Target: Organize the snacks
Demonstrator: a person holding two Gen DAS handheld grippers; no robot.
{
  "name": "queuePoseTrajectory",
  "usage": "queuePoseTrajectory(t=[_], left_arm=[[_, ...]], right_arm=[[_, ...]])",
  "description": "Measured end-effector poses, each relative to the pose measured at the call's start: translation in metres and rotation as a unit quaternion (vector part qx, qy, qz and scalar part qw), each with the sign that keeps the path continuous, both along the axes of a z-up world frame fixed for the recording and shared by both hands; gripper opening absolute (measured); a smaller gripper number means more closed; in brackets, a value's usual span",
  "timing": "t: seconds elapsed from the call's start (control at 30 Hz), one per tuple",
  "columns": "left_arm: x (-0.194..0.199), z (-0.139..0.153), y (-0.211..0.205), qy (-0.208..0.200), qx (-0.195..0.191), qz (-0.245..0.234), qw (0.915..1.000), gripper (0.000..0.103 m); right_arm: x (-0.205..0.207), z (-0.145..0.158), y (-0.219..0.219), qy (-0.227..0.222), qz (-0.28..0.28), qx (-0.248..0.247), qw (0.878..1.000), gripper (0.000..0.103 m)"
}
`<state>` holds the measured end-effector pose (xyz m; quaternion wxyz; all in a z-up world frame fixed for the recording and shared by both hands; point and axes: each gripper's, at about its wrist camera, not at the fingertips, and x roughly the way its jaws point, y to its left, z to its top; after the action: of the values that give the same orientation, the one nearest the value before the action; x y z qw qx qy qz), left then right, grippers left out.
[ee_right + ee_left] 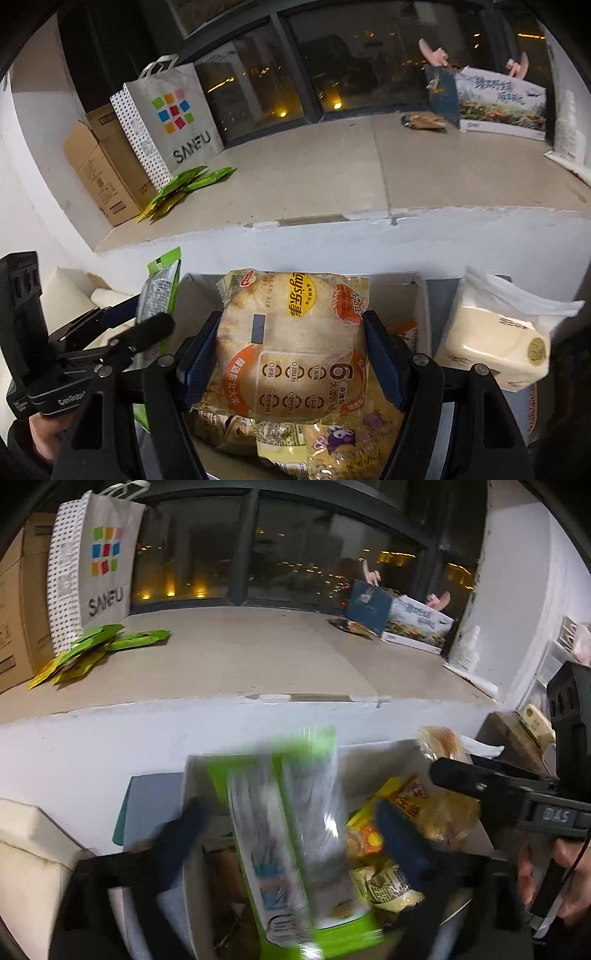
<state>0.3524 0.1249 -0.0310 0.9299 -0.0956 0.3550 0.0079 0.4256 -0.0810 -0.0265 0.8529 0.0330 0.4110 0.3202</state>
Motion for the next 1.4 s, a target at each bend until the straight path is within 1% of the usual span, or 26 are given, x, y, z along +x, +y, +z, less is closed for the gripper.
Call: queuePoseTrajectory(t=[0.03, 0.07, 0.13, 0.2, 0.27, 0.3, 0.4, 0.5, 0.53, 0.57, 0.63, 0.67, 0.7, 0.77, 0.8, 0.87, 0.9, 0.97, 1.07, 1.1, 1.13, 1.2, 1.33, 1.4], left_arm=[[-0.003, 0.001, 0.001, -0.006, 0.000, 0.000, 1.0000, 0.103], [-0.003, 0.000, 0.002, -0.003, 0.003, 0.003, 1.0000, 0.103], [-0.004, -0.001, 0.002, 0.001, 0.007, 0.000, 1.0000, 0.103], [-0.007, -0.001, 0.002, 0.004, 0.008, 0.002, 1.0000, 0.103], [-0.017, 0.004, 0.001, -0.010, 0.004, 0.004, 0.9999, 0.103], [-0.024, 0.009, 0.000, -0.020, 0.009, 0.008, 0.9997, 0.103], [-0.047, 0.025, -0.007, -0.050, 0.036, 0.017, 0.9980, 0.103], [-0.083, 0.045, -0.021, -0.092, 0.091, 0.044, 0.9907, 0.103], [-0.100, 0.051, -0.027, -0.116, 0.105, 0.052, 0.9864, 0.103], [-0.112, 0.055, -0.031, -0.130, 0.110, 0.054, 0.9839, 0.103], [-0.139, 0.062, -0.042, -0.149, 0.113, 0.049, 0.9811, 0.103], [-0.150, 0.064, -0.046, -0.151, 0.113, 0.056, 0.9805, 0.103], [-0.166, 0.066, -0.052, -0.156, 0.112, 0.071, 0.9788, 0.103], [-0.189, 0.068, -0.063, -0.154, 0.114, 0.077, 0.9784, 0.103], [-0.200, 0.069, -0.067, -0.150, 0.110, 0.081, 0.9792, 0.103], [-0.220, 0.070, -0.075, -0.140, 0.101, 0.075, 0.9821, 0.103], [-0.234, 0.070, -0.081, -0.129, 0.092, 0.067, 0.9851, 0.103], [-0.252, 0.070, -0.089, -0.110, 0.080, 0.061, 0.9889, 0.103], [-0.285, 0.069, -0.104, -0.097, 0.046, 0.044, 0.9932, 0.103], [-0.295, 0.069, -0.109, -0.097, 0.039, 0.041, 0.9937, 0.103], [-0.306, 0.068, -0.116, -0.094, 0.043, 0.041, 0.9938, 0.103], [-0.318, 0.066, -0.124, -0.087, 0.052, 0.049, 0.9937, 0.103], [-0.336, 0.061, -0.134, -0.081, 0.028, 0.039, 0.9956, 0.103], [-0.337, 0.061, -0.136, -0.080, 0.026, 0.031, 0.9960, 0.103]], right_arm=[[0.002, -0.001, 0.001, 0.006, -0.004, -0.001, 1.000, 0.093], [0.005, -0.003, 0.001, 0.010, -0.008, 0.002, 1.000, 0.103], [0.005, -0.003, -0.002, 0.001, -0.020, 0.004, 1.000, 0.103], [0.004, -0.003, -0.002, -0.003, -0.019, 0.003, 1.000, 0.103], [0.003, -0.001, -0.002, -0.005, -0.019, 0.001, 1.000, 0.103], [0.002, 0.000, 0.000, -0.011, -0.019, -0.002, 1.000, 0.103], [-0.010, 0.012, -0.003, -0.046, -0.016, -0.002, 0.999, 0.103], [-0.027, 0.024, -0.007, -0.071, -0.010, -0.011, 0.997, 0.103], [-0.037, 0.030, -0.009, -0.083, -0.005, -0.011, 0.997, 0.103], [-0.049, 0.036, -0.012, -0.100, -0.001, -0.013, 0.995, 0.103], [-0.076, 0.048, -0.017, -0.149, -0.001, -0.029, 0.988, 0.103], [-0.093, 0.055, -0.020, -0.179, -0.011, -0.045, 0.983, 0.103], [-0.108, 0.060, -0.023, -0.196, -0.021, -0.056, 0.979, 0.103], [-0.134, 0.068, -0.032, -0.210, -0.032, -0.064, 0.975, 0.103], [-0.147, 0.071, -0.036, -0.214, -0.026, -0.056, 0.975, 0.103], [-0.174, 0.075, -0.051, -0.216, -0.006, -0.029, 0.976, 0.103], [-0.187, 0.077, -0.056, -0.216, -0.004, -0.031, 0.976, 0.103], [-0.215, 0.080, -0.069, -0.218, -0.004, -0.036, 0.975, 0.103], [-0.247, 0.081, -0.089, -0.211, 0.004, -0.033, 0.977, 0.103], [-0.258, 0.080, -0.096, -0.204, 0.005, -0.034, 0.978, 0.103], [-0.267, 0.078, -0.102, -0.196, 0.006, -0.037, 0.980, 0.103], [-0.284, 0.074, -0.116, -0.187, 0.000, -0.028, 0.982, 0.103], [-0.316, 0.059, -0.138, -0.157, 0.000, -0.010, 0.988, 0.103], [-0.324, 0.055, -0.143, -0.153, 0.001, -0.005, 0.988, 0.103]])
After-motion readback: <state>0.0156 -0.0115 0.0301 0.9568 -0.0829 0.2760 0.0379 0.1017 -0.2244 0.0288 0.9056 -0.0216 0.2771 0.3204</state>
